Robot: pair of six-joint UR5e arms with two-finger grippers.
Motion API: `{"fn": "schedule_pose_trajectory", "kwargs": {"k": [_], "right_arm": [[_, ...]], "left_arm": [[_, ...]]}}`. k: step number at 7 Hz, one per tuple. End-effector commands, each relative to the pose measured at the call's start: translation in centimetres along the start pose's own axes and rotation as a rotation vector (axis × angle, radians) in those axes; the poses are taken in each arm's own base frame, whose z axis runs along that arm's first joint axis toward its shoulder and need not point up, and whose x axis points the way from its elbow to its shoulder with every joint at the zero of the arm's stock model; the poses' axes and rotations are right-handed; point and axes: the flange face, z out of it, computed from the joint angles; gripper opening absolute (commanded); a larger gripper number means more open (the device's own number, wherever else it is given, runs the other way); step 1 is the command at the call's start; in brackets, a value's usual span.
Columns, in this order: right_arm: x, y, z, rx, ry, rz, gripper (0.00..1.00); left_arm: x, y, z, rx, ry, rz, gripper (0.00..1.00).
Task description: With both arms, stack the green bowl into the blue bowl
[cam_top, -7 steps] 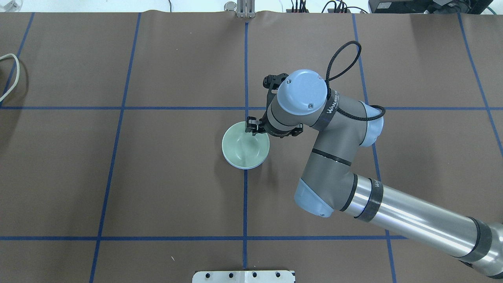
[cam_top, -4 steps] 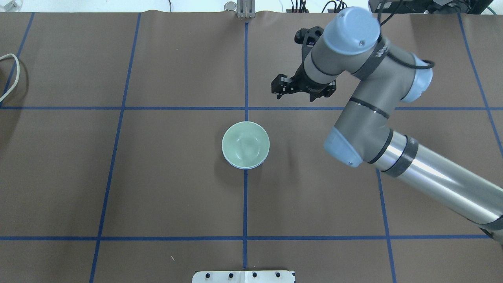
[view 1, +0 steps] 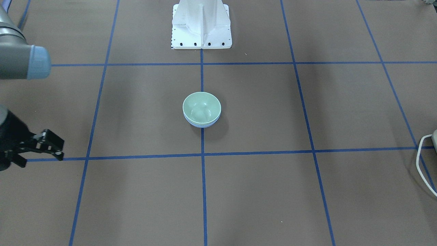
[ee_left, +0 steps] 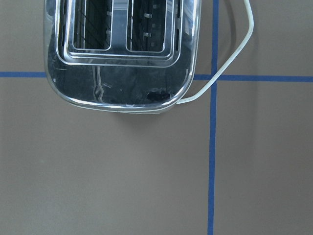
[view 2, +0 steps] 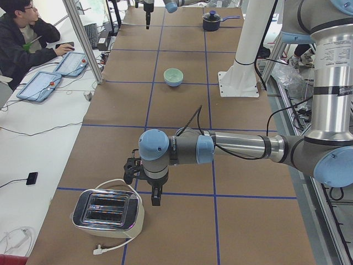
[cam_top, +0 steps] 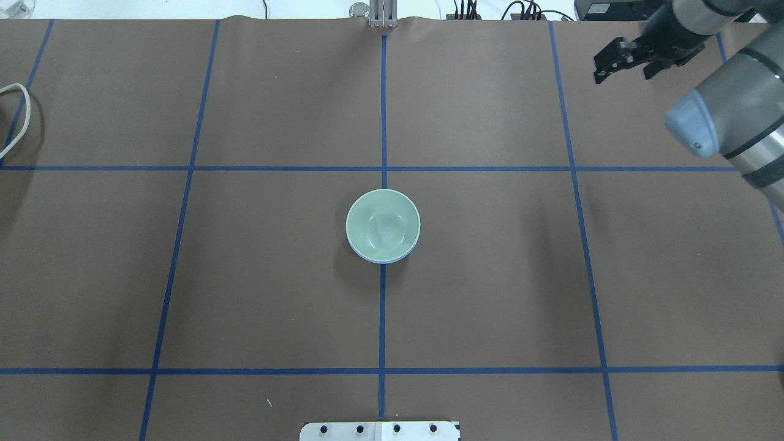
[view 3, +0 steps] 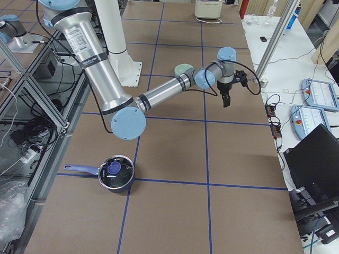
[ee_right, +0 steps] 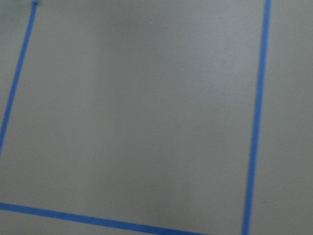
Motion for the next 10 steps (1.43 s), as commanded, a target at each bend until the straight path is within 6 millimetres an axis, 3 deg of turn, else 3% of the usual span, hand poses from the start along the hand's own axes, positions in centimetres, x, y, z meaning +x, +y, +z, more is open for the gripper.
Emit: {"fn": "schedule_pose_trajectory", "kwargs": {"k": [1,3,4,5,7,10], "right_arm": [[14.6,5.0,-1.7,-0.038,0.053,-0.047,1.0],[24.5,12.1,-2.2,-0.079,0.09,0.058,1.0],[27.6,16.0,-1.7,-0.108,0.101,0.07,1.0],[29.1,17.9,-2.9,-0.104,0.105,0.047,1.0],[27.8,18.8,-4.9,-0.116,0.07,0.06,1.0],[27.7,19.5,-5.0,-0.147,0.057,0.025,1.0]], "left_arm": [[0.9,-0.6,-0.4,0.047,0.044,0.045,0.98],[0.1,1.0,0.6,0.073,0.041,0.071,0.98],[-0.2,1.1,0.9,0.076,0.039,0.072,0.98],[-0.3,1.2,1.0,0.072,0.041,0.068,0.98],[-0.3,1.2,1.0,0.072,0.041,0.067,0.98],[-0.3,1.2,1.0,0.072,0.041,0.067,0.98]]}}
